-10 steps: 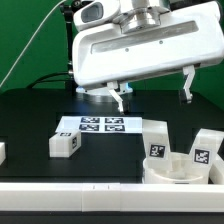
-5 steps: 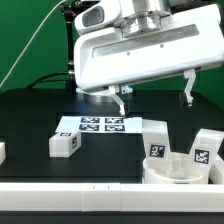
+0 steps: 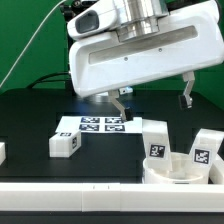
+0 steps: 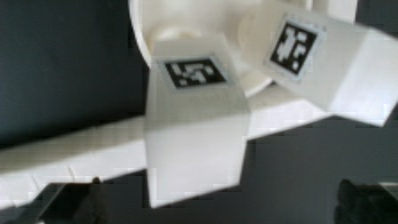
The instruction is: Assemble stool
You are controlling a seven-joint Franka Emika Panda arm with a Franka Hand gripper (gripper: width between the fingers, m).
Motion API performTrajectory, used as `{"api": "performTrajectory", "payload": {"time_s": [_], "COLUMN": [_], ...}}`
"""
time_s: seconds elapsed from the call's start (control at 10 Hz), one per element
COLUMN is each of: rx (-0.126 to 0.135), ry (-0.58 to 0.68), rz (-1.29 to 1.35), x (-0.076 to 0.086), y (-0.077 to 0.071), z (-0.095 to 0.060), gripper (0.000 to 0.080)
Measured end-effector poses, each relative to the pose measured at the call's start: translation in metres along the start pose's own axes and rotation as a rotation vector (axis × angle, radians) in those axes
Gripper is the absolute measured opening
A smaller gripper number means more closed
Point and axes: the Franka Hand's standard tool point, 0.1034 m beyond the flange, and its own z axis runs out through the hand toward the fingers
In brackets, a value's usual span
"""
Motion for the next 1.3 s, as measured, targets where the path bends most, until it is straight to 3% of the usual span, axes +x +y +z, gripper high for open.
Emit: {"api": "performTrajectory", "payload": {"time_s": [0.2, 0.5, 1.2, 1.3], "rx": [-0.001, -0.089, -0.107, -0.120], "ry": [-0.001, 0.023, -0.001, -0.018], "rz": [-0.015, -0.430, -0.870, -1.031], "x": [-0.001, 0.006, 0.007, 0.007], "y": [-0.001, -0.009, -0.006, -0.005], "z": [0.001, 0.002, 0.001, 0.003], "gripper": [0.0649, 0.0649, 0.0649, 0.0649]}}
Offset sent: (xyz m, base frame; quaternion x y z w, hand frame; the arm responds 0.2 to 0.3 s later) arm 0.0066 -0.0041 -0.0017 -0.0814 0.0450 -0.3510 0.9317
